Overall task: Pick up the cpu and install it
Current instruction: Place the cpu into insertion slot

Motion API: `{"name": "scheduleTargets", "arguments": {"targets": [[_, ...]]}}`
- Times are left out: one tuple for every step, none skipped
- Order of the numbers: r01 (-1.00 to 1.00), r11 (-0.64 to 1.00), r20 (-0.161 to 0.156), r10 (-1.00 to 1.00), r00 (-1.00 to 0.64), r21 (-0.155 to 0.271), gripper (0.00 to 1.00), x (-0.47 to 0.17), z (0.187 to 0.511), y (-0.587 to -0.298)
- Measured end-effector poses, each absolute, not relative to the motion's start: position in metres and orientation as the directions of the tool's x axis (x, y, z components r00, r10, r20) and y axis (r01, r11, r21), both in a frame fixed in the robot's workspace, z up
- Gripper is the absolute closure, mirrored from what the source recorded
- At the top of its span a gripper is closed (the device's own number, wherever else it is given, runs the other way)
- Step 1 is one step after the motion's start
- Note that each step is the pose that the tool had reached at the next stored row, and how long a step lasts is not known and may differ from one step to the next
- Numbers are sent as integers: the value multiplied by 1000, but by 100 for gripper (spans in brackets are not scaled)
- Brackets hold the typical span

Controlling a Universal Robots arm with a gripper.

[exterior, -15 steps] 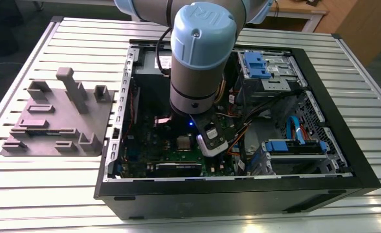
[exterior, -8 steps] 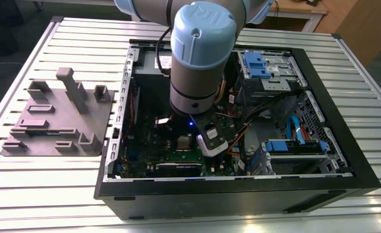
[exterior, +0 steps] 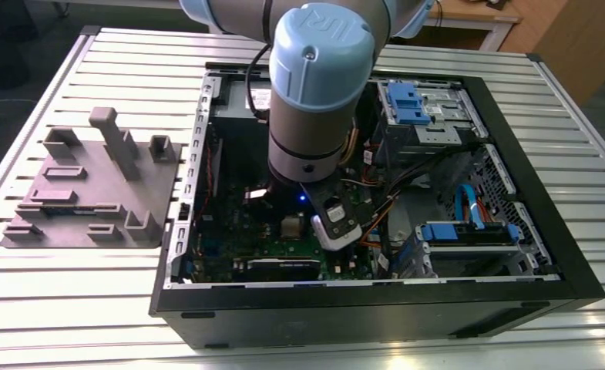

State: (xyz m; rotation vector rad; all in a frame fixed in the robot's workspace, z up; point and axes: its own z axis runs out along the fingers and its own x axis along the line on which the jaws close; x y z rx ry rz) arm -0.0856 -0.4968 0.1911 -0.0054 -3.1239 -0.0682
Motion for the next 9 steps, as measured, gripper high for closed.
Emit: {"name": "scheduleTargets", "arguments": {"targets": [[3,999,17,2,-1000,44,56,-85,191,-497],[2,999,17,1,-1000,44,56,-85,191,-497],[2,999,17,1,-1000,44,56,-84,191,-497],[2,999,17,1,-1000,44,56,-84,191,-497],[2,999,17,1,-1000,44,56,-84,191,-497],[2,999,17,1,-1000,44,56,-84,191,-497],[2,999,17,1,-1000,44,56,-84,191,-497],[2,999,17,1,-1000,44,56,-84,191,-497],[2,999,17,1,-1000,44,56,-84,191,-497]]}}
